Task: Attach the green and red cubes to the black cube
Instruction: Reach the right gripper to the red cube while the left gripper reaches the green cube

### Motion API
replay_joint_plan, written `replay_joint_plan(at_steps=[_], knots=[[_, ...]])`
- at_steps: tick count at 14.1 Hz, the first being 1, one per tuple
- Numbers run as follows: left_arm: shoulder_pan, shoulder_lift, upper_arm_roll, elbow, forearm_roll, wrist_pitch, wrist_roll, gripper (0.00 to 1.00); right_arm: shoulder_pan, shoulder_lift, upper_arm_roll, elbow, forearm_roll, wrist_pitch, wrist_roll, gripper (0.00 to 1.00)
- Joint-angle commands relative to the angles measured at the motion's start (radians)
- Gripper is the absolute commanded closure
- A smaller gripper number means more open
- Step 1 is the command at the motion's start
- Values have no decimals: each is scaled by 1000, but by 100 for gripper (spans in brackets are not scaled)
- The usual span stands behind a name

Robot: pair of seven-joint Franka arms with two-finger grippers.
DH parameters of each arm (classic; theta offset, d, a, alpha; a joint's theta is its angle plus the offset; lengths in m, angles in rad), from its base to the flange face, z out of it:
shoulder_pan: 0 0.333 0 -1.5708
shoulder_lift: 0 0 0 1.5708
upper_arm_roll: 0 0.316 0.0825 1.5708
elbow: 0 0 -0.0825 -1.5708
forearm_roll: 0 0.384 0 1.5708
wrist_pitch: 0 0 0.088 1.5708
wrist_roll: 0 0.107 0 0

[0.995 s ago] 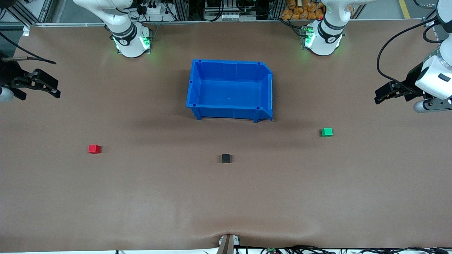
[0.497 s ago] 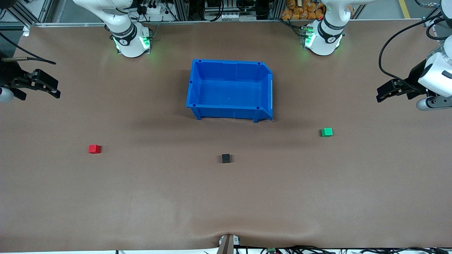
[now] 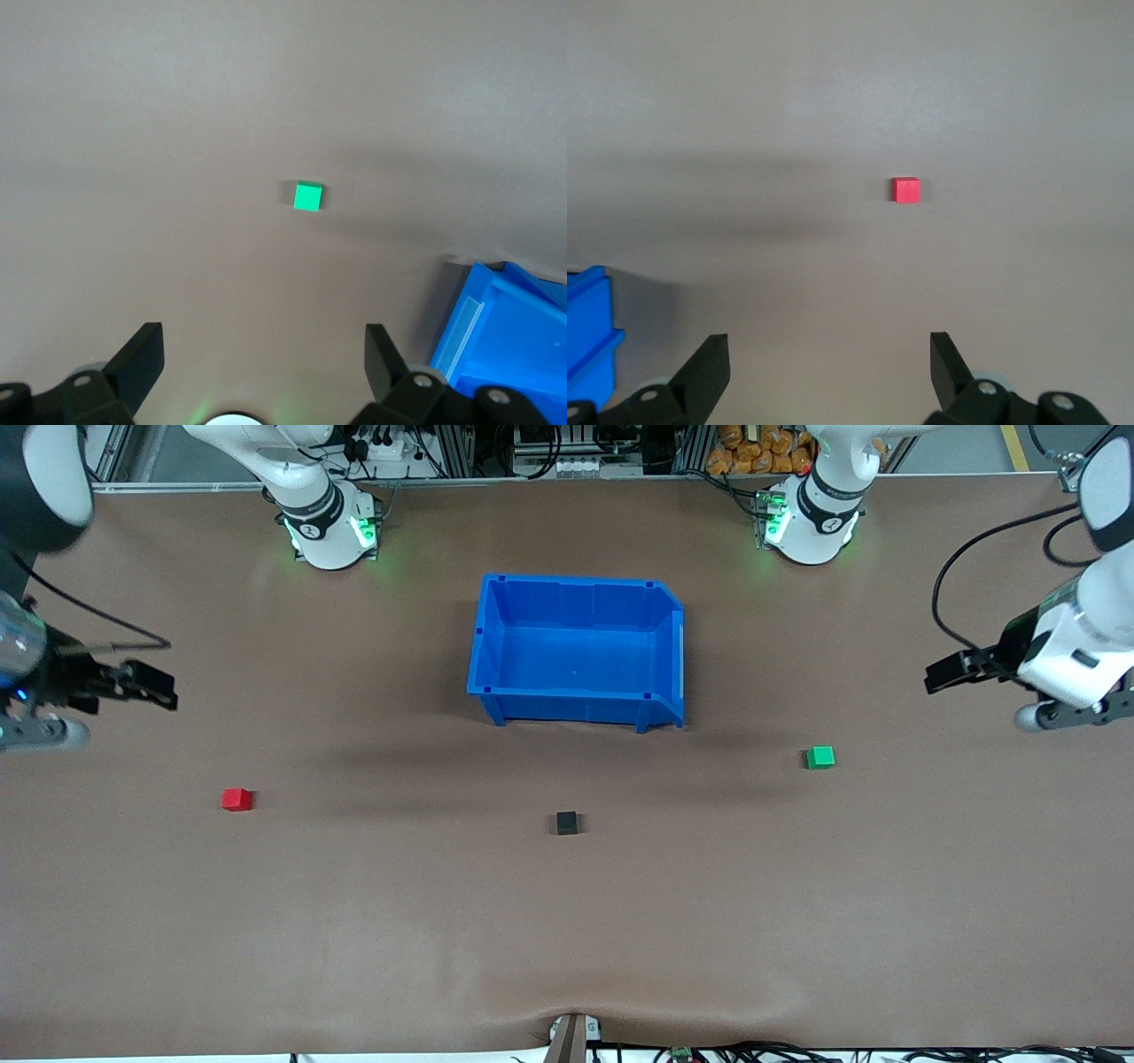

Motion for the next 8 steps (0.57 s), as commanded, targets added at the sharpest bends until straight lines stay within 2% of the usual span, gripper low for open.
replay_joint_plan(at_steps=[1, 2, 6, 8], knots=[[-3, 12, -11, -74, 20, 90, -45, 0, -19, 23, 12, 27, -21, -1, 8, 0], [-5, 12, -25, -123, 20, 149, -81, 0, -30, 42, 12, 24, -11, 37, 10, 0], [0, 35, -29, -306, 20, 407, -129, 0, -59, 216, 14, 23, -4, 125, 4, 0], [0, 67, -28, -364, 23, 505, -131, 0, -65, 291, 12, 23, -7, 154, 12, 0]])
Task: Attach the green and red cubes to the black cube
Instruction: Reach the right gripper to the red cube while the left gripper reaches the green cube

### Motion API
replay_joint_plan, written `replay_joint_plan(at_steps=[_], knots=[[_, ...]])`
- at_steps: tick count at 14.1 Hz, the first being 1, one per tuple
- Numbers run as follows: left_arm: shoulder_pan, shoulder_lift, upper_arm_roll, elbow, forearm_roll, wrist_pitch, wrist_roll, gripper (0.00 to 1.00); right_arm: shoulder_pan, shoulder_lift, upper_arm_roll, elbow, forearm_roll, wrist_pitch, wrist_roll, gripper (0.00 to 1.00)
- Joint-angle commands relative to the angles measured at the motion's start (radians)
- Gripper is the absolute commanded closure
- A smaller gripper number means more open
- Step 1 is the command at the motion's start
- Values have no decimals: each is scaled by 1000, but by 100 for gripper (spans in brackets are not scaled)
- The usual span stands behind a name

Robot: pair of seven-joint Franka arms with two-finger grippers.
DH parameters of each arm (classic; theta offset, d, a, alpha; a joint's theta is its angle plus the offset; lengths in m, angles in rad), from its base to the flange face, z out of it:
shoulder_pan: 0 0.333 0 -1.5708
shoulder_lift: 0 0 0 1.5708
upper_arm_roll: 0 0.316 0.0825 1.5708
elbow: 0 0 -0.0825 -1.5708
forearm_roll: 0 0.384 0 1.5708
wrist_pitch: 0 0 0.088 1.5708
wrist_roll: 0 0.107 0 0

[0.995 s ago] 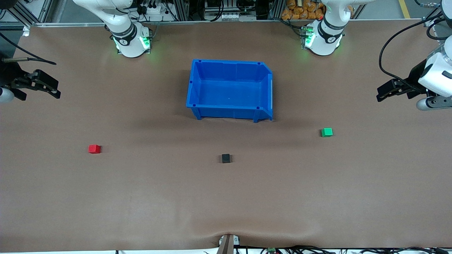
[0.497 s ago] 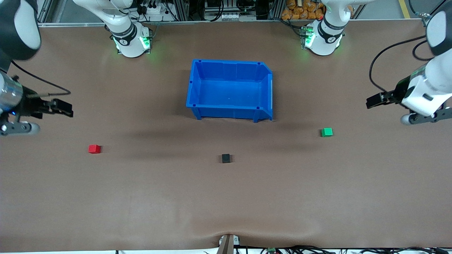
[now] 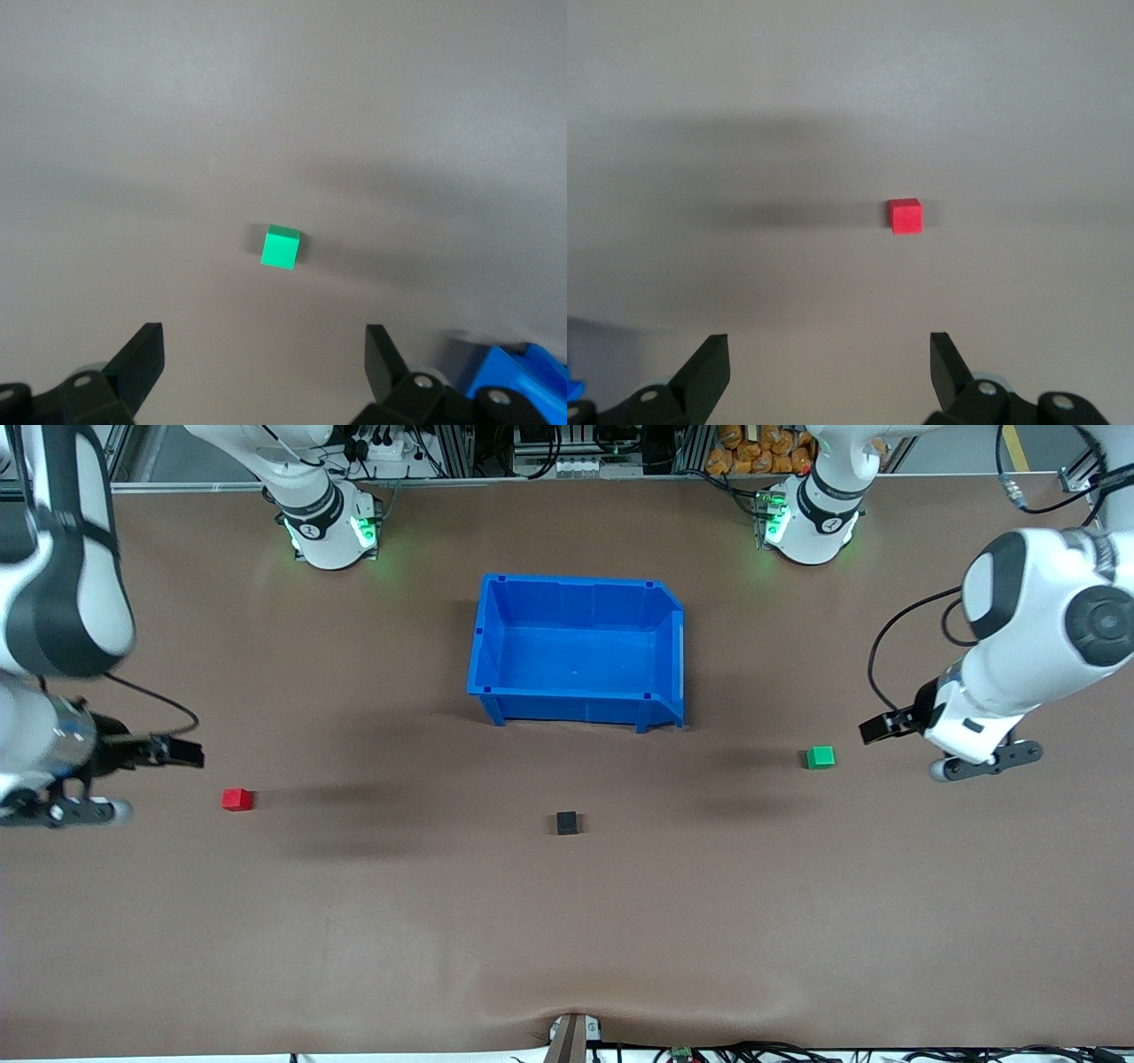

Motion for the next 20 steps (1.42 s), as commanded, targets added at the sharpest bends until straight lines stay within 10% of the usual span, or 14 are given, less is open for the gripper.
replay_joint_plan(at_steps=[1, 17, 20], knots=[[4, 22, -3, -102, 23, 142, -20, 0, -46, 126, 15, 32, -6, 19, 11, 0], [1, 293, 0, -185, 98, 449, -75, 3, -136, 419, 5, 37, -51, 340, -30, 0], [1, 309, 0, -180, 99, 463, -76, 19, -134, 419, 5, 29, -75, 296, -30, 26]])
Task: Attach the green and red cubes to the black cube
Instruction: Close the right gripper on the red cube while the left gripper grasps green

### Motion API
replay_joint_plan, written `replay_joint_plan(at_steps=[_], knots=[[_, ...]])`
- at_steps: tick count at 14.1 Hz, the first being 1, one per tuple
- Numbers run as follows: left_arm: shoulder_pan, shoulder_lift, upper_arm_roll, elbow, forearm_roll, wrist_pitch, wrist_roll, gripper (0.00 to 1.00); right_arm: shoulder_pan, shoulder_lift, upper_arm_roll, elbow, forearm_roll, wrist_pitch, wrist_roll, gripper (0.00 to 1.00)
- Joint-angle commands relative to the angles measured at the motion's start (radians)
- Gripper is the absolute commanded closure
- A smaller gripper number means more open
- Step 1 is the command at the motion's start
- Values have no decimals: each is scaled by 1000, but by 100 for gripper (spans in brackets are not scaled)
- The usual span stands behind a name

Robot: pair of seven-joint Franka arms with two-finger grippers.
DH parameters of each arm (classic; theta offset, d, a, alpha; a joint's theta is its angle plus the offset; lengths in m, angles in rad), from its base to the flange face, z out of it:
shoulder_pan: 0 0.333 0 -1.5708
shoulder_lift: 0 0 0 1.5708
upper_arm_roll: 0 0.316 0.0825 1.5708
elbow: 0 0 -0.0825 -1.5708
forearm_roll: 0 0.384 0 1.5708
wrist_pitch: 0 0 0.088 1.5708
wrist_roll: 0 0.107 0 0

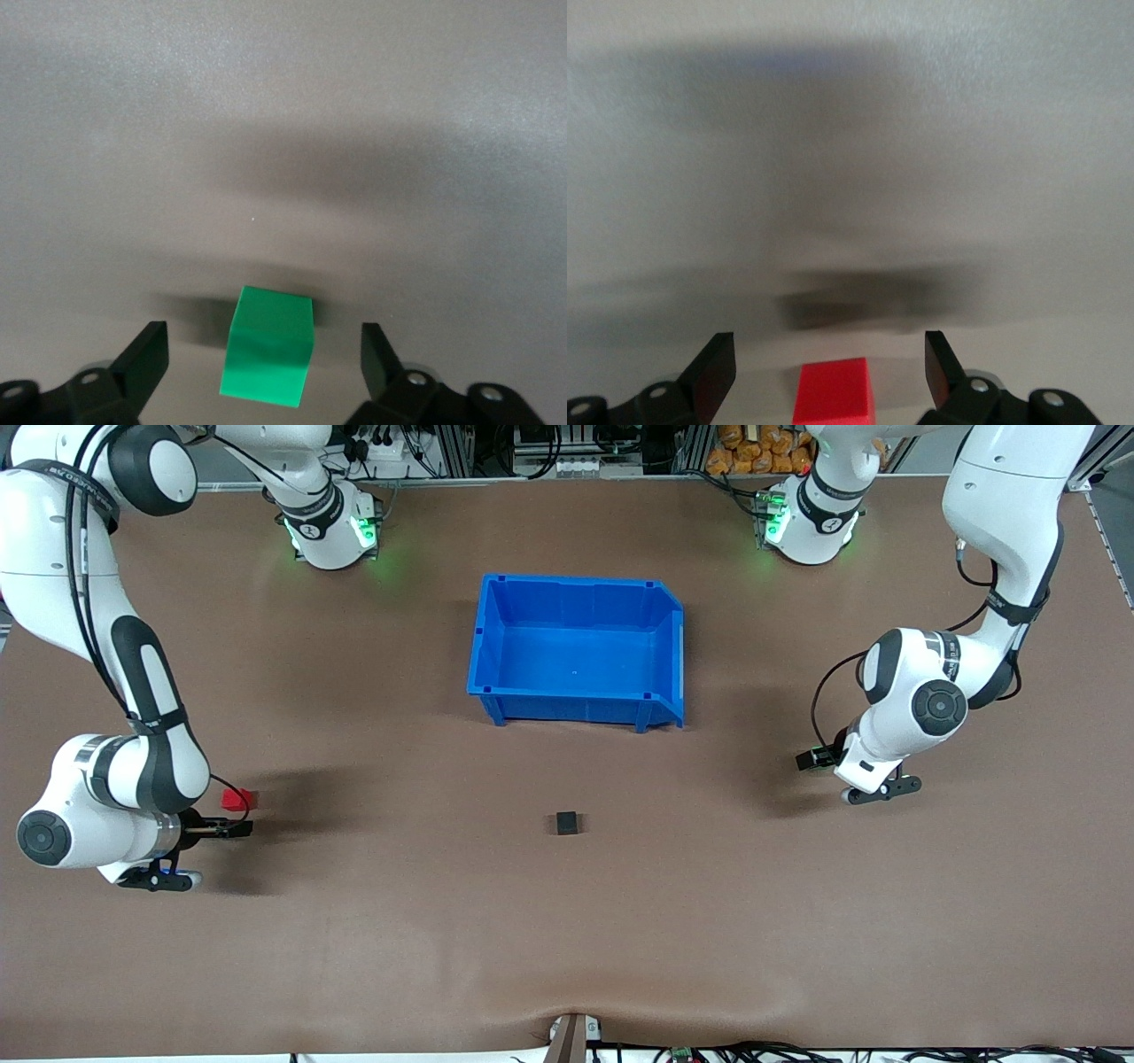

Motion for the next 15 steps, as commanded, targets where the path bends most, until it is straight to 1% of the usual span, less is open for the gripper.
replay_joint_plan(at_steps=[1, 3, 4, 6, 8, 9, 10, 11, 12, 13, 14, 15], knots=[[0, 17, -2, 13, 28, 13, -28, 24, -16, 10, 17, 16, -55, -36, -11, 28], [2, 17, -2, 13, 28, 13, -28, 36, -16, 10, 17, 10, -71, -39, -12, 33], [2, 17, -2, 13, 28, 13, -28, 40, -13, 10, 18, 4, -71, -44, -12, 35], [2, 17, -2, 15, 28, 13, -28, 45, -4, 10, 18, 2, -69, -64, -8, 38], [3, 17, -2, 16, 28, 13, -28, 46, 0, 10, 20, 1, -62, -68, -5, 37], [3, 19, -2, 19, 28, 13, -28, 51, 6, 8, 20, -1, -59, -77, -3, 37], [3, 20, -2, 21, 28, 13, -28, 61, 9, 8, 20, 1, -60, -94, 0, 37], [5, 20, -2, 21, 28, 13, -30, 80, 7, 8, 20, 2, -62, -94, -3, 40], [5, 19, -2, 21, 28, 13, -32, 100, 7, 10, 20, 2, -68, -96, -8, 64], [5, 17, -2, 23, 28, 13, -30, 100, 7, 8, 20, 2, -69, -105, -8, 88], [6, 17, -4, 24, 27, 13, -32, 100, 7, 8, 20, 5, -71, -117, -9, 100], [6, 19, -2, 32, 25, 12, -36, 100, 9, 8, 20, 10, -72, -117, -6, 100]])
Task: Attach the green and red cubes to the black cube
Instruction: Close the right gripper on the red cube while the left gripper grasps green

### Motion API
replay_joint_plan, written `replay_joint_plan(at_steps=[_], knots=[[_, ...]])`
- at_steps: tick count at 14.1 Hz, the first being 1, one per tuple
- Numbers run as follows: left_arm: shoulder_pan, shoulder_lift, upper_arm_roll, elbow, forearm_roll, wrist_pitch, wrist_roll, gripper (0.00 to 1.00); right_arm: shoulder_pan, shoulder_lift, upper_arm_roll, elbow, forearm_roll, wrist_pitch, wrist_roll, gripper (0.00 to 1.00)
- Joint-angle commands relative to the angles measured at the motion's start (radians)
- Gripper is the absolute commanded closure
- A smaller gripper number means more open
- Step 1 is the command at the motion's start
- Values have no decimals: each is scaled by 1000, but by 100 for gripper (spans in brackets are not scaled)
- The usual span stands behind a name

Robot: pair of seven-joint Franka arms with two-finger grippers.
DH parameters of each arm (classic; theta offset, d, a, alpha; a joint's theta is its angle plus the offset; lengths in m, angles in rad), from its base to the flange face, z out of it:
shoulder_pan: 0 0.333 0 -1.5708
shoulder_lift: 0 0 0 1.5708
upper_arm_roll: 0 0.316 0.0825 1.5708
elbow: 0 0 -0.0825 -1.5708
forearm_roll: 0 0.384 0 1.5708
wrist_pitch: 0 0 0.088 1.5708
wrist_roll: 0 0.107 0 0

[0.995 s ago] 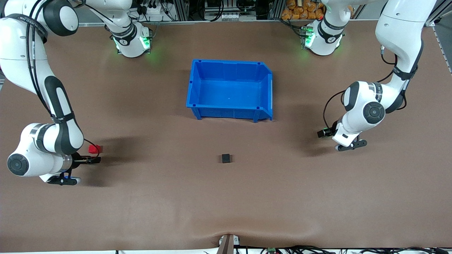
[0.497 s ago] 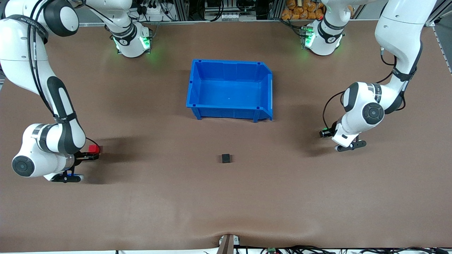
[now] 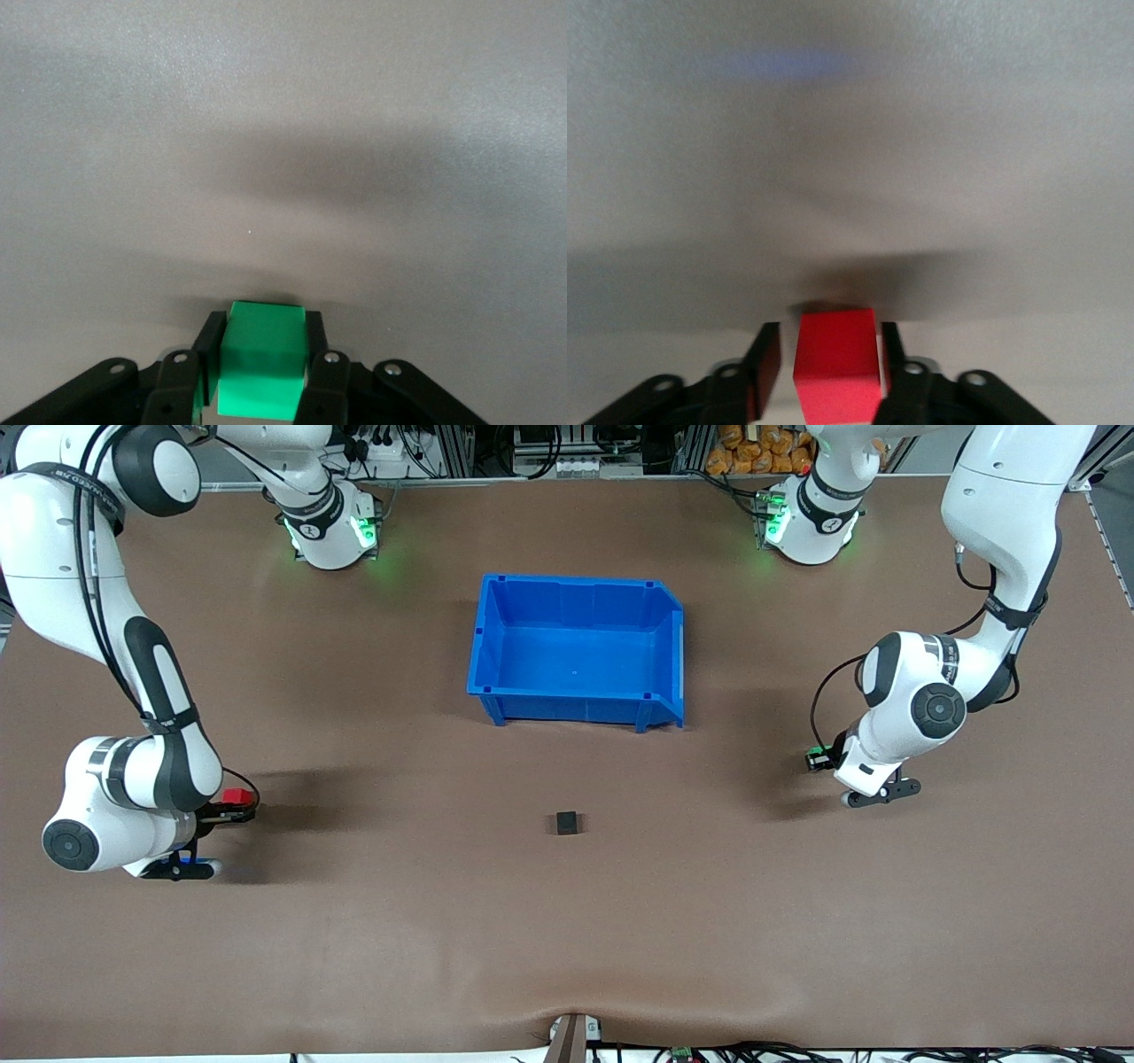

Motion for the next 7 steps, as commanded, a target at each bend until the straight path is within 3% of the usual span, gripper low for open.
replay_joint_plan(at_steps=[1, 5, 7], knots=[[5, 9, -3, 30, 23, 5, -67, 100, -2, 3, 8, 18, -23, -17, 4, 100], [-54, 18, -7, 114, 25, -1, -382, 100, 1, -2, 23, 72, 6, -25, 163, 100], [-85, 41, -7, 168, 23, -12, -481, 100, 41, -2, 28, 90, 125, -39, 294, 100]])
